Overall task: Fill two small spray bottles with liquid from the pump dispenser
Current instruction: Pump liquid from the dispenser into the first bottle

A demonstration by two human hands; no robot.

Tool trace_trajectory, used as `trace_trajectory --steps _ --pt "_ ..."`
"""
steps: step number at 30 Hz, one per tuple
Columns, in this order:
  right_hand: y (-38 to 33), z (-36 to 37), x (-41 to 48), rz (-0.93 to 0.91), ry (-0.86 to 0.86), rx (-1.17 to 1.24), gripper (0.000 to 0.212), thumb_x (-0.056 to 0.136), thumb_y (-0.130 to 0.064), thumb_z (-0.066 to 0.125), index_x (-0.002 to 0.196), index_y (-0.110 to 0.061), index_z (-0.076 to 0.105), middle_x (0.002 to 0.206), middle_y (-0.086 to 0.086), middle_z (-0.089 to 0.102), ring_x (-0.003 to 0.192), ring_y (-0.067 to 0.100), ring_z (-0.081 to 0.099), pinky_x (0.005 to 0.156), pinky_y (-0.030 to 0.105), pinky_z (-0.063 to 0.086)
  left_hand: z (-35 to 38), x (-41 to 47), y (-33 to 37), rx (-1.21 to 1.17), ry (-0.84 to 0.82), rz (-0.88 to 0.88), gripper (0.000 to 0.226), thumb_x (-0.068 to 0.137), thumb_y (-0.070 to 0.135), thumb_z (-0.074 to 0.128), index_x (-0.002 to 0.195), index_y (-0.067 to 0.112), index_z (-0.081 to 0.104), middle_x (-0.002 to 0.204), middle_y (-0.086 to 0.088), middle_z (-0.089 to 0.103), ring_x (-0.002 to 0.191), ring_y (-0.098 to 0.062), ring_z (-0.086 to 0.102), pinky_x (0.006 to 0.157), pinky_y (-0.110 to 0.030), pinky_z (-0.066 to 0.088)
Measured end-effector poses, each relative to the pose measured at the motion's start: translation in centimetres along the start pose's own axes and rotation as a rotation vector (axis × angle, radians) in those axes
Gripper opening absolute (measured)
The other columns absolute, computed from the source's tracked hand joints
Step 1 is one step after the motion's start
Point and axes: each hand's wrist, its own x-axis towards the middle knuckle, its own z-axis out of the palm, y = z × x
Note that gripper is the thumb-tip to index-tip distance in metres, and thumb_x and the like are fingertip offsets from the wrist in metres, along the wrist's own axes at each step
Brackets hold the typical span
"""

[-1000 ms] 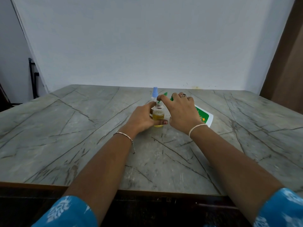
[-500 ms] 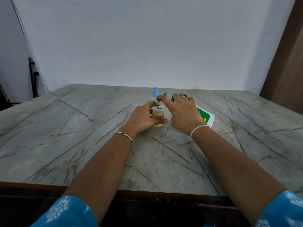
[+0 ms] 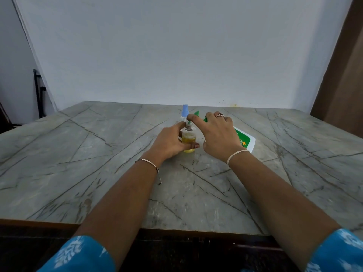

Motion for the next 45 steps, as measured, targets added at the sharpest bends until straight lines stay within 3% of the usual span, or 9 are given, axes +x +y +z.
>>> trace_trajectory --steps 12,20,27,38,45 --pt "-0.5 0.0 0.3 0.020 0.006 -0.003 0.076 0.078 -0.025 0.071 0.137 -0.032 0.025 0.120 0.014 0.053 0.113 0.034 0.050 0.094 0.047 0.043 0.1 0.0 0.1 0.015 0.006 0.008 0.071 0.069 0.048 0.079 0.129 0.025 0.051 0.123 -0.003 0.065 0.107 -0.020 0.062 0.093 -0.031 0.047" --pt "0.1 0.4 0.0 0.004 0.008 -0.009 0.082 0.078 -0.022 0.067 0.141 -0.037 0.016 0.117 0.013 0.053 0.111 0.033 0.051 0.092 0.047 0.043 0.1 0.1 0.0 0.021 0.000 -0.001 0.074 0.067 0.051 0.079 0.130 0.025 0.050 0.122 -0.003 0.065 0.107 -0.021 0.062 0.096 -0.035 0.049" --pt "-0.7 0.0 0.3 0.022 0.010 -0.009 0.075 0.076 -0.021 0.072 0.135 -0.030 0.027 0.121 0.015 0.052 0.113 0.035 0.049 0.095 0.048 0.041 0.0 0.0 0.1 0.009 0.002 0.016 0.070 0.068 0.049 0.079 0.128 0.027 0.051 0.121 -0.001 0.065 0.106 -0.020 0.062 0.093 -0.031 0.048" --pt "0.3 0.2 -0.1 -0.021 0.007 -0.029 0.090 0.081 -0.021 0.063 0.147 -0.042 0.006 0.116 0.013 0.051 0.110 0.033 0.050 0.089 0.045 0.042 0.0 0.1 0.1 0.019 -0.005 -0.002 0.079 0.067 0.052 0.078 0.134 0.023 0.048 0.126 -0.003 0.063 0.108 -0.021 0.061 0.093 -0.030 0.047" --pt "-0.1 0.3 0.4 0.003 0.001 -0.019 0.078 0.077 -0.020 0.068 0.138 -0.034 0.022 0.115 0.013 0.053 0.109 0.033 0.051 0.090 0.047 0.044 -0.1 -0.2 0.1 0.002 0.004 0.024 0.069 0.068 0.048 0.080 0.127 0.025 0.053 0.119 -0.003 0.066 0.106 -0.020 0.062 0.094 -0.032 0.049"
